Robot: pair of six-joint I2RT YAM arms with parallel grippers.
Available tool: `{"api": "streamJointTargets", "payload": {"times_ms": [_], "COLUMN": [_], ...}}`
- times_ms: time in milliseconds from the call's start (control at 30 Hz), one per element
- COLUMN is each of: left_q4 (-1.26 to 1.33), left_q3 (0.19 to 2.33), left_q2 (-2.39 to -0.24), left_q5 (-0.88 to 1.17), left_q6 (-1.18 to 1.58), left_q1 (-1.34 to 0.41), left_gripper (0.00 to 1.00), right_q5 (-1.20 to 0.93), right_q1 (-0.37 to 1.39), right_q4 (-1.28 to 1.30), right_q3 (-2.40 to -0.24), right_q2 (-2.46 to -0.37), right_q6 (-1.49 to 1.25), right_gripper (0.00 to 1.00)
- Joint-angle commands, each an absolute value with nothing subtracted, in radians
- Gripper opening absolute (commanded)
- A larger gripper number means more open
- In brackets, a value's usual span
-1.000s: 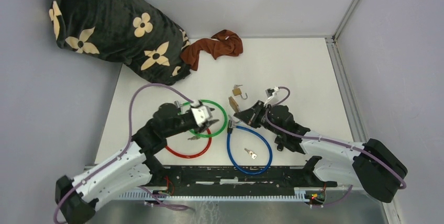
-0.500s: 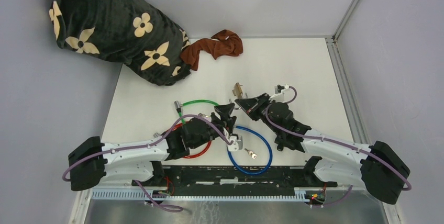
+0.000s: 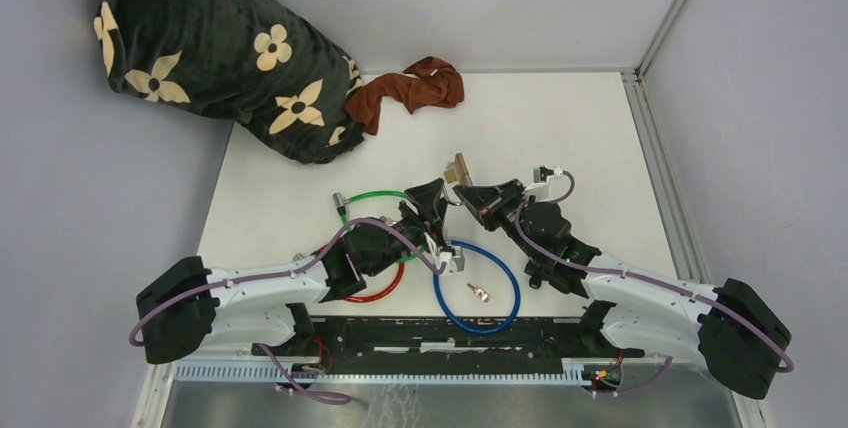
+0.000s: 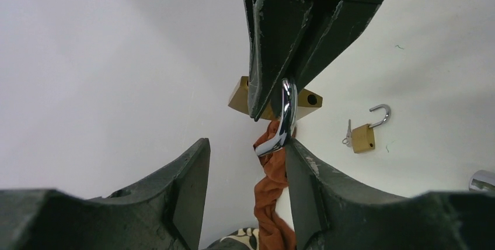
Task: Lock with the key
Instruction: Lock the lock.
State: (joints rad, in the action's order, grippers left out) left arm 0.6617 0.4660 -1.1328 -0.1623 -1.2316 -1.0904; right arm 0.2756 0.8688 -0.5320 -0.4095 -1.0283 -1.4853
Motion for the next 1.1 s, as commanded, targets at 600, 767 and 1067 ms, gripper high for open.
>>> {"api": "streamJointTargets", "payload": {"times_ms": [600, 767, 1067], "left_q4": [0.733, 0.719, 0.633], "left_q3": [0.52, 0.555, 0.654], "left_q2": [-1.198, -1.209, -1.2], "left_q5": [-0.071, -0.08, -0.126], "left_q6": [-1.339, -1.324, -1.225], "left_q1": [-1.088, -1.089, -1.088], "left_gripper": [0.39, 0.15, 0.02], "right_q5": [0.292, 0.284, 0.286], "right_q1": [0.89, 0.893, 0.902], "right_q4": [-0.839, -0.842, -0.809], "right_q3": [-0.397, -0.394, -0.38], "right_q2": [-0.979, -0.983, -0.975], "right_q6": [-1.523, -1.522, -1.507], "right_gripper": [0.0, 0.0, 0.0]}}
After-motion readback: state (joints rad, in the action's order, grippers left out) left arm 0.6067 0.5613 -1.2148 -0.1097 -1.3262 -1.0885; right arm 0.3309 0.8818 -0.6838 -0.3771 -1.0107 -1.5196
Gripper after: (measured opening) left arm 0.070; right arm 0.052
